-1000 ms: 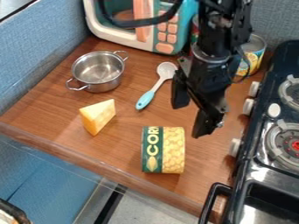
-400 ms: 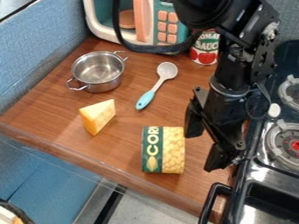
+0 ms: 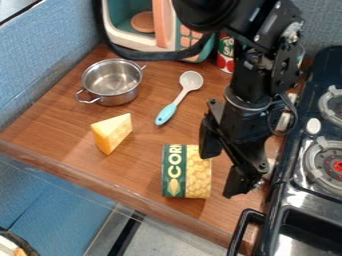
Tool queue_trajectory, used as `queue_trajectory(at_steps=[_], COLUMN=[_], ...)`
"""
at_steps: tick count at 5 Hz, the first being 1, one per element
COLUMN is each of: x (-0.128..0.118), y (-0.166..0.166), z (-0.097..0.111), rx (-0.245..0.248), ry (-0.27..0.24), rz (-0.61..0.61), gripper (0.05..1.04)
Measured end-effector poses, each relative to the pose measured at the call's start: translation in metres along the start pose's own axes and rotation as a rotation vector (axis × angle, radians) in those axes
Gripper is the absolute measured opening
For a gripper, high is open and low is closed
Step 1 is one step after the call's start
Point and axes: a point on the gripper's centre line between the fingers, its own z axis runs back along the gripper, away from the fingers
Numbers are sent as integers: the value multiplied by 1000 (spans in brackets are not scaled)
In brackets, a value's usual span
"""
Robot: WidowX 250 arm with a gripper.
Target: Turn the can of corn to its upright position
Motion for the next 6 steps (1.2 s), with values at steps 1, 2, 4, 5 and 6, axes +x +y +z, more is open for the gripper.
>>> queue_trajectory(at_steps=[1,2,4,5,6], x=[-1,-6,9,11,21], y=[2,4,7,8,-5], z=[6,3,-8,-9,-13], rx=[5,2,-12,-12,-20], ry=[-19,-19,-7,-10,-23], rz=[1,25,15,14,-11], gripper=[1001,1001,1001,1001,998])
